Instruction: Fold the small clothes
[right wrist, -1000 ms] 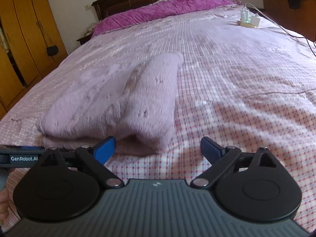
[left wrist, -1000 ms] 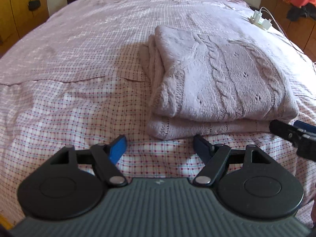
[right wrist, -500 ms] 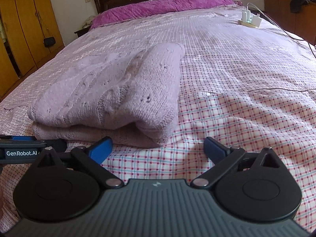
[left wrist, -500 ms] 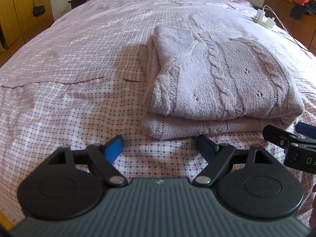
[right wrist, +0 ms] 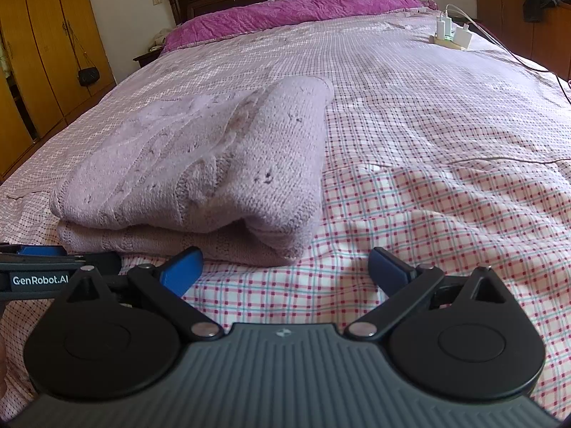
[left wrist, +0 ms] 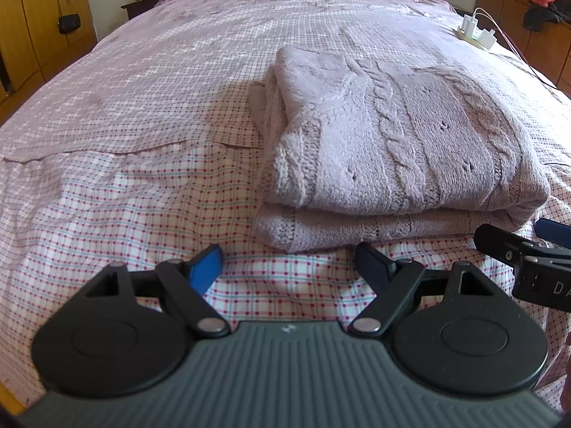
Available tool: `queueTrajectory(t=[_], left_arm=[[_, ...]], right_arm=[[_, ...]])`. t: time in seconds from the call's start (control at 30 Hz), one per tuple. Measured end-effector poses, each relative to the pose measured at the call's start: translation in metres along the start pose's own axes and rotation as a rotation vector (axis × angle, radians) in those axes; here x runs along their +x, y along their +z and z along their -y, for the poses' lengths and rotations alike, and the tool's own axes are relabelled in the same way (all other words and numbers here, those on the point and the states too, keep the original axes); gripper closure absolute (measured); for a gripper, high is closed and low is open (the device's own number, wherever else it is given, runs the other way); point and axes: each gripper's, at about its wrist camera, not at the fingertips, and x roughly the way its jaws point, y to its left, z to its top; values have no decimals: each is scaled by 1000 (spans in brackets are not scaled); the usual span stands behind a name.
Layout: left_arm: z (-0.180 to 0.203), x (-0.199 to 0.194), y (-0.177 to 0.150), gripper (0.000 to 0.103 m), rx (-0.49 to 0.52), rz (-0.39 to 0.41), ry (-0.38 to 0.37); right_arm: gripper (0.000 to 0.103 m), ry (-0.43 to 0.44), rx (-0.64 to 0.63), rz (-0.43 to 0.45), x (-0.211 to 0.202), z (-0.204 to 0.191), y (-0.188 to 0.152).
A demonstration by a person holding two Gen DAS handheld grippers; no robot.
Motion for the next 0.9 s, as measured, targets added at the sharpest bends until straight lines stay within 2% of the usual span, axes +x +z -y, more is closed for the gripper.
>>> queueTrajectory(t=[0.9], left_arm=[[1, 1, 0, 20, 11, -1, 8]], right_arm=[[1, 0, 0, 0, 0, 0, 0]])
